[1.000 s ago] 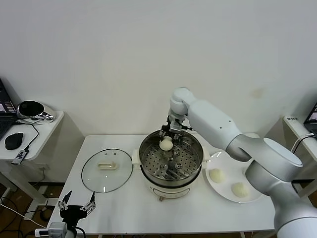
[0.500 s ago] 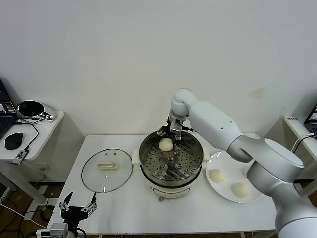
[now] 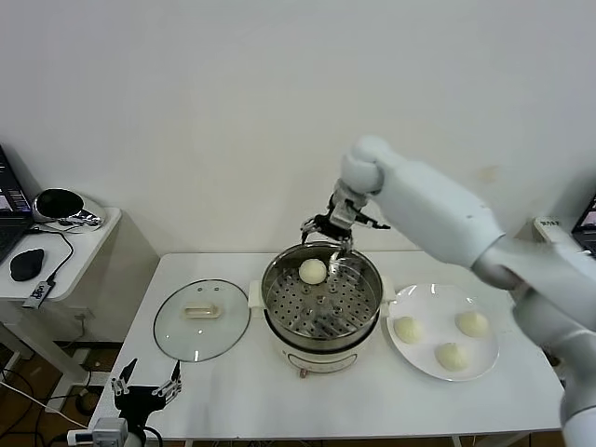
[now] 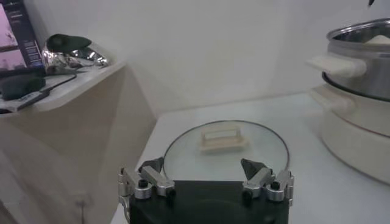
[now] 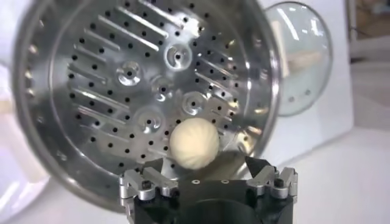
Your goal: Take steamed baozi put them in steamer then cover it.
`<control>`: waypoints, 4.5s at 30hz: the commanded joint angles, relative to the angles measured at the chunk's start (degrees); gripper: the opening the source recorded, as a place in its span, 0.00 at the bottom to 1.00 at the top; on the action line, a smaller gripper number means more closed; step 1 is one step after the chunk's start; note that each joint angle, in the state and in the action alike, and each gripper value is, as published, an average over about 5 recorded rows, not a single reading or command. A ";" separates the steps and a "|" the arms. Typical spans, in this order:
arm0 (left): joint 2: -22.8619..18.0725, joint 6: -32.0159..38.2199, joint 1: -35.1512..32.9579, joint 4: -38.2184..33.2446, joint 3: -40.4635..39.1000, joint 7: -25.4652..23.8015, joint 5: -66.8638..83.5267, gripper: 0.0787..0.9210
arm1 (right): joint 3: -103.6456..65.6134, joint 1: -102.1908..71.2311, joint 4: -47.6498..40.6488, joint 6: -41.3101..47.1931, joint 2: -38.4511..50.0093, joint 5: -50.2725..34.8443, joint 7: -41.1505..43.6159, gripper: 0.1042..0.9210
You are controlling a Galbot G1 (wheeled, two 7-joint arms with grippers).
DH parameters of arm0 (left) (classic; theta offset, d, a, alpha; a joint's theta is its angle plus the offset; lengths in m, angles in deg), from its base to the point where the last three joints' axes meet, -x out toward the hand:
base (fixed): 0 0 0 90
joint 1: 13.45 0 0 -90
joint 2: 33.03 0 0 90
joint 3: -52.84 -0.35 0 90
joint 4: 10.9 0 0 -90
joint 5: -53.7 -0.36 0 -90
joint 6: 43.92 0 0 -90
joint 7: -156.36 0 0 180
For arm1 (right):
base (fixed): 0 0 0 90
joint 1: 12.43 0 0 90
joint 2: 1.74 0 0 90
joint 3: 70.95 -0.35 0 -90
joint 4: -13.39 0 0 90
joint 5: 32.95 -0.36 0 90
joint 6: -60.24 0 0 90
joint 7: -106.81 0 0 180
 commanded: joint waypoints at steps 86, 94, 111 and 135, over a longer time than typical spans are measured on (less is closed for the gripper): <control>0.24 -1.08 -2.24 -1.13 -0.75 -0.44 -1.30 0.88 | -10.91 -32.34 4.53 38.28 16.82 6.40 -11.57 0.88; 0.11 -1.08 -1.94 -0.76 -0.96 -0.47 -1.44 0.88 | -11.00 -33.01 4.17 38.02 16.55 6.59 -11.82 0.88; 0.08 -1.06 -1.66 -0.27 -1.10 -0.43 -1.46 0.88 | -11.69 -32.91 3.23 38.07 16.71 5.76 -11.96 0.66; 0.47 -1.06 0.56 -0.16 -1.66 -0.14 -1.46 0.88 | 1.40 -5.68 15.11 42.04 31.22 -9.83 -4.93 0.57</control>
